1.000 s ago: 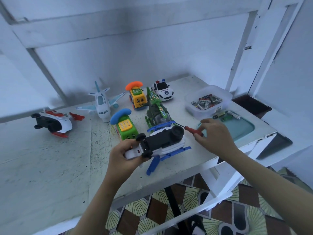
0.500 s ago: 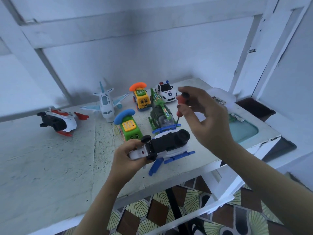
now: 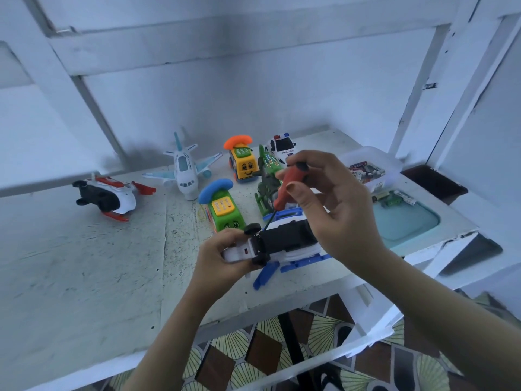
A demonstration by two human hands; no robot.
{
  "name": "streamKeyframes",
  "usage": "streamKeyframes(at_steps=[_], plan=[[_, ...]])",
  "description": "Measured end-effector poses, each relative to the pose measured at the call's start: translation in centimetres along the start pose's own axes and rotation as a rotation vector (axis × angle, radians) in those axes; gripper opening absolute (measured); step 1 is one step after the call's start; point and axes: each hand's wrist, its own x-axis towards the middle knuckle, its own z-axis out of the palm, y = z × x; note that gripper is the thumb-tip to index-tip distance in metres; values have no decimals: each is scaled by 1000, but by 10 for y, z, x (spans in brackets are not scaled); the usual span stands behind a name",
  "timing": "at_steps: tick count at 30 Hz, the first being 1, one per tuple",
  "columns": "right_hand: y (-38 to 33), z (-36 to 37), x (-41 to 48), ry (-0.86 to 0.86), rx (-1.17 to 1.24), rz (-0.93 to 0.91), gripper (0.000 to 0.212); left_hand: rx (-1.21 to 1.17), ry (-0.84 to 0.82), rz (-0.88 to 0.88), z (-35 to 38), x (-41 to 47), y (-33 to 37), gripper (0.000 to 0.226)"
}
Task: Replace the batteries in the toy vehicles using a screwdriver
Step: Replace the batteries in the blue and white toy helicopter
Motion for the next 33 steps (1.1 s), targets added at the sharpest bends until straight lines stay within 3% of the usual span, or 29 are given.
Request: streamKeyframes(at_steps=[27,33], plan=[[6,0,-5,-43,-184,-206,25,-21,-3,-1,3,2,0,33],[2,-2,3,-83,-146,-121,23,-14,-11,18,3,0,2,35]])
